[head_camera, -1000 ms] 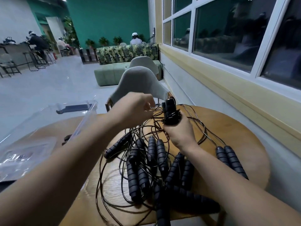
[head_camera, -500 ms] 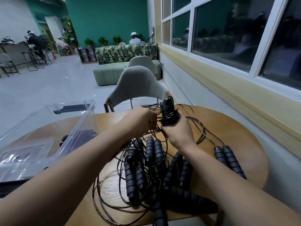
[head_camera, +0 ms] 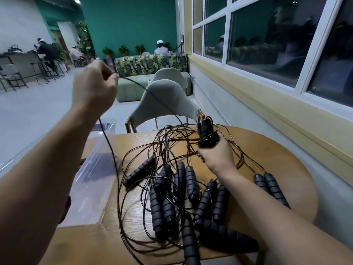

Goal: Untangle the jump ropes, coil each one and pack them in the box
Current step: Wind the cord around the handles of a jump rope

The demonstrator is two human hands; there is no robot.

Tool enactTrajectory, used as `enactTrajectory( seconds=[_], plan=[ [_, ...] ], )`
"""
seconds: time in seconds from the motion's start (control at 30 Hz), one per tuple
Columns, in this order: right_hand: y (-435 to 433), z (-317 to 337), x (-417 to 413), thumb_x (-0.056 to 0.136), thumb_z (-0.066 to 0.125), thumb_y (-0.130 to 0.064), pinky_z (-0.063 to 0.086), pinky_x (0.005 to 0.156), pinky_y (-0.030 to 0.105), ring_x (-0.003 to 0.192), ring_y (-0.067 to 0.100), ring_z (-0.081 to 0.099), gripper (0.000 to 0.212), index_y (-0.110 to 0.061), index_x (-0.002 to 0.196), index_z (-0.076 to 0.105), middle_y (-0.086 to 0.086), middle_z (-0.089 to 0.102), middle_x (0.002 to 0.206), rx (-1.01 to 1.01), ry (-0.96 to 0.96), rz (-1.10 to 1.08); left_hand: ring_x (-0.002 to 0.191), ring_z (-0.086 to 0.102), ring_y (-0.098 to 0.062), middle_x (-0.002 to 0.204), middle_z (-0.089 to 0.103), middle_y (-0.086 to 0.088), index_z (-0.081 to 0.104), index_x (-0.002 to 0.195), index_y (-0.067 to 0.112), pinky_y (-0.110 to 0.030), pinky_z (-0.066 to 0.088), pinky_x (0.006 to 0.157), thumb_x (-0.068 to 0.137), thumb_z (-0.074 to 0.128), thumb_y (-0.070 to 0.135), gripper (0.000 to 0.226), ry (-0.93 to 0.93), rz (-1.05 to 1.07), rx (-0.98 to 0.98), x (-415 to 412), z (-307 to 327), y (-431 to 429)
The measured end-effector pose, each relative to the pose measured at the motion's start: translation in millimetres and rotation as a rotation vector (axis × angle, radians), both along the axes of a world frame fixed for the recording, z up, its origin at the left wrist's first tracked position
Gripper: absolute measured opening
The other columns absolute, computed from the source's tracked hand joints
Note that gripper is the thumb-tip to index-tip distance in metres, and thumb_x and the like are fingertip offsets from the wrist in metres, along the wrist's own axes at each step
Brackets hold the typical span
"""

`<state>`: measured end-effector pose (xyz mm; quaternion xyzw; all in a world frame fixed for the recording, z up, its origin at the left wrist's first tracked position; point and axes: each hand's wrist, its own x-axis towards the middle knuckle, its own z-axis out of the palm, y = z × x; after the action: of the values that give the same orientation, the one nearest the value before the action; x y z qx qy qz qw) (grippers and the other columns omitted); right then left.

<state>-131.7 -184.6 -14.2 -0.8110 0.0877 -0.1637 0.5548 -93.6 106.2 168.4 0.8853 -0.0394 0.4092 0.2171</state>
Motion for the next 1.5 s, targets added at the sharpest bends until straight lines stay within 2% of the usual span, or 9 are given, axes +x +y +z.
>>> enactTrajectory(
  seconds=[0.27,0.57,0.63,0.8,0.93,1.03,1.17,1.33,1.5],
  plan=[
    [4,0,-1,0.082,0.08,-0.018,0.061,0.081,0.054,0.081,0.022,0.07,0.029,-0.029,0.101,0.061,-0.001,0.072,0.086,-0.008,-0.051,-0.003,0.094,0.065,-0.036,0.098,0.072,-0.013,0.072,0.099,0.015,-0.047,0.06,0.084,0.09,0.072,0.021,0.011,0.406,0.059,0.215,3,-36,-9],
    [6,-1,-5,0.082,0.082,-0.016,0.058,0.076,0.042,0.081,0.016,0.068,0.031,-0.026,0.101,0.06,-0.002,0.071,0.086,-0.025,-0.066,0.053,0.103,0.064,-0.026,0.111,0.067,0.002,0.071,0.107,0.029,-0.049,0.053,0.092,0.093,0.072,0.029,0.015,0.29,-0.398,0.407,1,-86,-93],
    [7,0,-6,0.08,0.082,-0.015,0.057,0.072,0.041,0.078,0.017,0.068,0.03,-0.026,0.098,0.059,-0.002,0.071,0.083,-0.037,-0.069,0.064,0.101,0.066,-0.028,0.104,0.07,0.001,0.073,0.105,0.026,-0.043,0.054,0.088,0.097,0.067,0.031,0.011,0.37,-0.391,0.376,5,-98,-110],
    [11,0,-9,0.079,0.081,-0.017,0.058,0.07,0.044,0.075,0.019,0.069,0.031,-0.029,0.096,0.057,-0.001,0.072,0.081,-0.062,-0.079,0.102,0.106,0.063,-0.032,0.104,0.065,-0.006,0.065,0.117,0.022,-0.035,0.044,0.077,0.099,0.061,0.053,0.037,0.615,-0.168,0.425,23,-120,-130],
    [8,1,-10,0.083,0.082,-0.016,0.055,0.066,0.035,0.075,0.012,0.066,0.032,-0.03,0.096,0.057,-0.005,0.07,0.082,-0.069,-0.088,0.117,0.083,0.068,-0.018,0.083,0.068,0.005,0.075,0.103,0.024,-0.024,0.044,0.06,0.088,0.082,0.037,0.021,0.779,-0.273,0.275,35,-120,-126],
    [9,0,-10,0.084,0.081,-0.017,0.055,0.067,0.037,0.075,0.013,0.068,0.03,-0.029,0.097,0.058,-0.004,0.071,0.083,-0.073,-0.081,0.11,0.082,0.071,-0.014,0.088,0.075,0.007,0.076,0.095,0.032,-0.024,0.051,0.065,0.08,0.086,0.032,0.019,0.649,-0.278,0.139,34,-113,-120],
    [12,-2,-9,0.084,0.079,-0.014,0.061,0.066,0.042,0.072,0.019,0.072,0.03,-0.029,0.101,0.059,-0.002,0.073,0.082,-0.062,-0.047,0.122,0.08,0.07,-0.007,0.085,0.073,0.012,0.078,0.103,0.03,-0.025,0.054,0.072,0.082,0.088,0.029,0.023,0.39,-0.326,-0.093,30,-89,-111],
    [11,-3,-9,0.084,0.08,-0.011,0.053,0.061,0.032,0.075,0.018,0.071,0.035,-0.028,0.106,0.059,-0.003,0.073,0.087,-0.066,-0.006,0.131,0.08,0.069,0.0,0.092,0.075,0.009,0.076,0.109,0.027,-0.012,0.056,0.074,0.083,0.086,0.024,0.027,0.116,-0.312,-0.331,35,-44,-82],
    [10,-3,-9,0.083,0.081,-0.013,0.046,0.061,0.027,0.077,0.012,0.068,0.032,-0.026,0.105,0.061,-0.005,0.072,0.089,-0.072,-0.008,0.116,0.091,0.074,-0.008,0.1,0.077,0.007,0.072,0.11,0.025,-0.03,0.062,0.087,0.087,0.081,0.024,0.024,-0.099,-0.125,-0.326,44,-13,-30]
  ],
)
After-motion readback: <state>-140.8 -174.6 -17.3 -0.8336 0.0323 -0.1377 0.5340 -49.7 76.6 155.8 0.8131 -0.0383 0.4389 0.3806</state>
